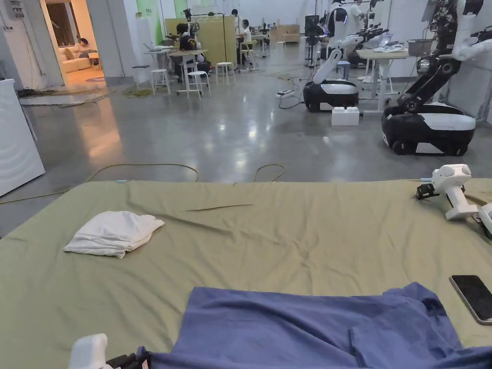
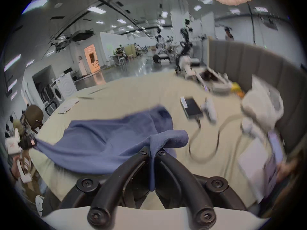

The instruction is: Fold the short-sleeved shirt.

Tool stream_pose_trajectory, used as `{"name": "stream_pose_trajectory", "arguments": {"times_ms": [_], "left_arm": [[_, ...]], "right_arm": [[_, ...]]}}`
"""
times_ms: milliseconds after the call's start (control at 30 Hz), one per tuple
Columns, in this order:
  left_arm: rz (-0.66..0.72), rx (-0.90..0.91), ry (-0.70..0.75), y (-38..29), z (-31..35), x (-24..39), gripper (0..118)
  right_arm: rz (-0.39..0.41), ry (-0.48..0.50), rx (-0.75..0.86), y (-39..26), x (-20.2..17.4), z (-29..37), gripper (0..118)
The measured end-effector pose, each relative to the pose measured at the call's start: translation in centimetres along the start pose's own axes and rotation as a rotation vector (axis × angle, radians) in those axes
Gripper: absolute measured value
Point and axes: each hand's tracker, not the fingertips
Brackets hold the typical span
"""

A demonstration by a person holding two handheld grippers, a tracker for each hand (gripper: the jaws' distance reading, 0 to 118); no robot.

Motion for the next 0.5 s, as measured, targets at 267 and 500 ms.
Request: {"name": "stream_pose_trajectory", "arguments": {"times_ms": [267,500], "left_arm": [[0.082,-0.065,0.003,-9.3,3.5,-0.6,8],[-0.021,-0.121,0.078,-10.1,3.4,-0.5,80]], "right_arm": [[-0.193,-0.059,-0.1,-11.5,3.6,4.0,4],[-0.128,-0.073,-0.157,-12.3,4.0,4.2,83]]}}
